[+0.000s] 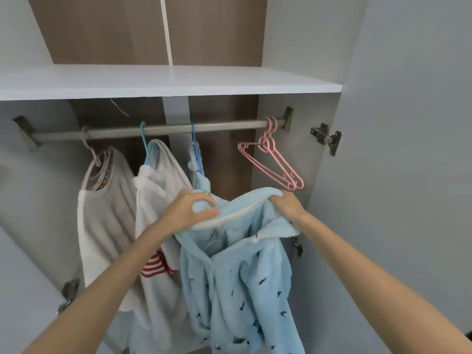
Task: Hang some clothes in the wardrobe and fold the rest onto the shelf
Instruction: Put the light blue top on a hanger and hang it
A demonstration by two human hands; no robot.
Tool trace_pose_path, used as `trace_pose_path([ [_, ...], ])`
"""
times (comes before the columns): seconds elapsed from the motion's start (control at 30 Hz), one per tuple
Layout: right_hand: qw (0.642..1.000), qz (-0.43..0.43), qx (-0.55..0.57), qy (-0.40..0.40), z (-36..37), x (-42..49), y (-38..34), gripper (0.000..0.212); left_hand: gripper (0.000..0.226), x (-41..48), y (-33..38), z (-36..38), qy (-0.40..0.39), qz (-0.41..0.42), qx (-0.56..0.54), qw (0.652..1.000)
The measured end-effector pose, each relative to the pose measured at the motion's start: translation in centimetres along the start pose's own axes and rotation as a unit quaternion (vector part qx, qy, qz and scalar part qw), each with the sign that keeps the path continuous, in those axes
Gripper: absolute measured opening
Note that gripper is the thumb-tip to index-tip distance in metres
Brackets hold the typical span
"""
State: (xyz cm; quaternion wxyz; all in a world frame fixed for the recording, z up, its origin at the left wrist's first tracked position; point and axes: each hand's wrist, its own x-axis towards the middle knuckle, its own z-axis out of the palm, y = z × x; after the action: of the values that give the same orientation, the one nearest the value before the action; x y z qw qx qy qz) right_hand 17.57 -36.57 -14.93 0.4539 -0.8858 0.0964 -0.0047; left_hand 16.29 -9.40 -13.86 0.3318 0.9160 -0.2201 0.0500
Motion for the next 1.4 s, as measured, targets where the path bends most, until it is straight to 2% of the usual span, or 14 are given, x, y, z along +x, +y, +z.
trace_pose_path([
  [0.07,1.0,0.002,0.01,0.011,-0.8,0.5,-1.2,0.013,0.065,0.0,0.1,0.2,-0.104,-0.035,0.133,0.985],
  [0.1,1.0,0.0,-0.001,0.018,-1.2,0.8,-1.5,0.013,0.067,0.1,0.0,0.4,-0.12,-0.045,0.198,0.972],
  [0.23,0.997,-0.023,-0.069,0.035,-2.4,1.5,-1.3,0.028,0.042,0.7,-0.3,0.4,-0.021,-0.039,0.292,0.956],
  [0.33,0.99,-0.034,-0.135,0.019,-2.5,1.8,-0.9,0.035,0.025,1.7,-0.5,0.3,0.077,0.003,0.348,0.934],
  [0.4,0.987,-0.04,-0.154,0.011,-2.5,2.0,-0.2,0.028,0.026,2.4,0.2,0.3,0.069,-0.008,0.307,0.949],
  [0.5,0.984,-0.027,-0.176,-0.017,-2.5,2.3,1.0,0.026,0.019,3.4,1.3,0.9,0.026,-0.078,0.126,0.989],
  [0.6,0.978,-0.018,-0.192,-0.079,-2.6,3.4,1.6,0.019,0.021,4.4,1.8,1.8,0.045,-0.118,0.042,0.991],
  [0.67,0.984,-0.037,-0.143,-0.103,-2.5,4.5,1.1,0.022,0.024,5.1,2.2,2.2,0.056,-0.133,0.008,0.989],
  [0.7,0.99,-0.045,-0.103,-0.086,-2.4,5.1,0.8,0.026,0.024,5.5,2.4,2.3,0.059,-0.136,-0.005,0.989],
  [0.77,0.998,-0.055,-0.04,-0.002,-2.4,6.6,0.1,0.032,0.023,6.1,2.7,2.7,0.062,-0.135,-0.015,0.989],
  [0.83,0.995,-0.057,-0.045,0.067,-2.6,8.7,-0.4,0.04,0.023,6.8,2.5,3.2,0.063,-0.139,-0.023,0.988],
  [0.93,0.991,-0.047,-0.072,0.103,-2.8,12.1,-0.9,0.052,0.023,7.9,2.1,3.3,0.071,-0.155,-0.032,0.985],
  [1.2,0.979,-0.047,-0.178,0.085,-1.3,17.6,-1.0,0.055,0.022,10.4,2.1,3.8,0.078,-0.15,0.012,0.985],
  [1.4,0.998,-0.03,-0.045,0.032,-0.4,19.6,-2.6,0.048,0.022,11.7,1.5,3.5,0.087,-0.16,0.0,0.983],
])
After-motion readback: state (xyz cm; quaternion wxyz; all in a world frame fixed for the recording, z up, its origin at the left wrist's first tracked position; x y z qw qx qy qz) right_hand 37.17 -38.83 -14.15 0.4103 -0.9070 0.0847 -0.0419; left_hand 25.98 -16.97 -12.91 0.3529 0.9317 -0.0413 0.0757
